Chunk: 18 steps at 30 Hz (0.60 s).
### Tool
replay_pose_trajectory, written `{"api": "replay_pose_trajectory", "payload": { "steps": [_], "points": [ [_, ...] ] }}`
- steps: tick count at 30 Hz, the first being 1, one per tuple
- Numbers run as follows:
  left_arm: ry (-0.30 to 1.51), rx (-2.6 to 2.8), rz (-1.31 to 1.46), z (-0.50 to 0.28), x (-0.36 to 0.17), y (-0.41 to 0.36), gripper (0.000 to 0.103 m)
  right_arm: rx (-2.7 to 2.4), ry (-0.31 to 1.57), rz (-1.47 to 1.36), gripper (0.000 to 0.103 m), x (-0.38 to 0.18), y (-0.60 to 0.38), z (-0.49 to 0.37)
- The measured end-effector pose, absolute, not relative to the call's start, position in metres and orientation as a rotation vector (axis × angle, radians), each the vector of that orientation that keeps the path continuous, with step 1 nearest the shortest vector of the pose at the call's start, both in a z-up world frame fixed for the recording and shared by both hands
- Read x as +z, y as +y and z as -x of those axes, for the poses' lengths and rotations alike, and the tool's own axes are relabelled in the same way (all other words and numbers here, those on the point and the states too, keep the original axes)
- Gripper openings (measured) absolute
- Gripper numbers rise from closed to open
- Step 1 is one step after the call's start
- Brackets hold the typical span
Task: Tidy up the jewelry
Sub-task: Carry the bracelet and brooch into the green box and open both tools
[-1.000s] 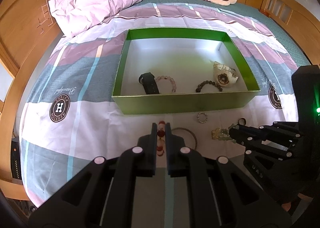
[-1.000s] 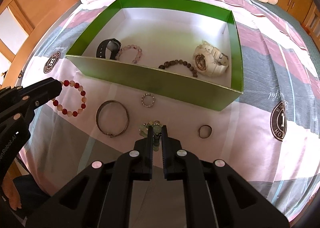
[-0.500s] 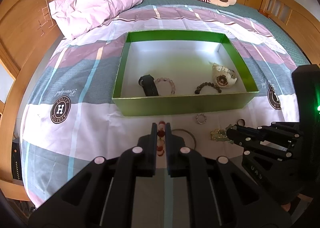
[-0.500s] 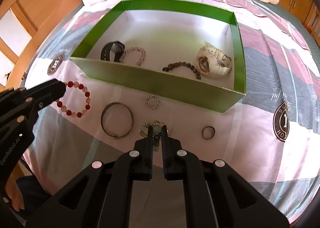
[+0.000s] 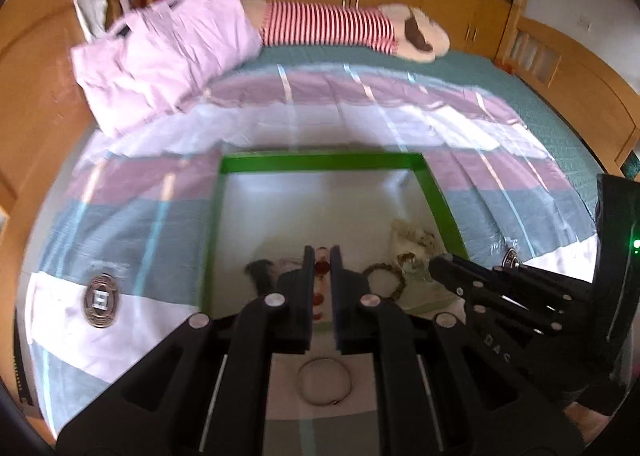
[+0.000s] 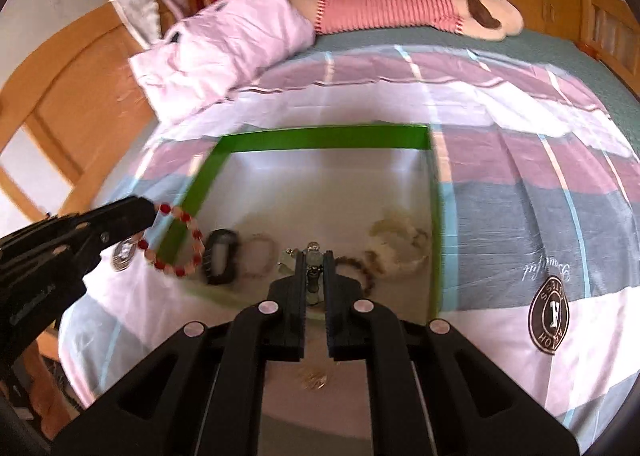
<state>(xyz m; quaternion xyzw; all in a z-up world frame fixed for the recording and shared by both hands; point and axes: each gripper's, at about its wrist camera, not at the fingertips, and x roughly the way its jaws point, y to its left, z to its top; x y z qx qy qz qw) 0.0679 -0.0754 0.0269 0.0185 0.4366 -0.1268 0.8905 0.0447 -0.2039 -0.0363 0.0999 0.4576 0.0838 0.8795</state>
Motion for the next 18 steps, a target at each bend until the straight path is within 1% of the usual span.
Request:
{"api": "replay_pose_trajectory", "payload": {
  "steps": [3,7,8,9,11,13,15,18],
  "points": [
    [0.989,-0.287,0.005,-0.087,0.001,-0.079,0.008,0.157,1.019,-0.239,0.008,-0.059,-0.21,-0.056],
    [1.034,-0.252,-0.041,-0.097,-0.025,-0.086,0.008,0.141,1.037,-0.209,0.008,-0.07,-0.208,-0.06],
    [1.039,-0.251,-0.042,-0.098,-0.028,-0.087,0.008,0.134,1.039,-0.207,0.016,-0.07,-0.208,-0.06],
    [1.044,-0.245,-0.045,-0.099,-0.032,-0.087,0.012,0.132,1.038,-0.216,0.025,-0.069,-0.208,-0.059],
    [1.048,-0.239,-0.055,-0.098,-0.034,-0.087,0.016,0.15,1.034,-0.256,0.031,-0.062,-0.211,-0.056],
    [1.041,-0.239,-0.061,-0.09,-0.029,-0.084,0.022,0.17,1.042,-0.258,0.031,-0.05,-0.211,-0.049],
    [1.048,-0.255,-0.065,-0.077,-0.024,-0.079,0.025,0.204,1.075,-0.245,0.031,-0.042,-0.209,-0.035],
    [1.13,-0.357,-0.02,-0.05,-0.027,-0.073,0.029,0.335,1.236,-0.225,0.031,-0.049,-0.195,-0.01]
  ]
}}
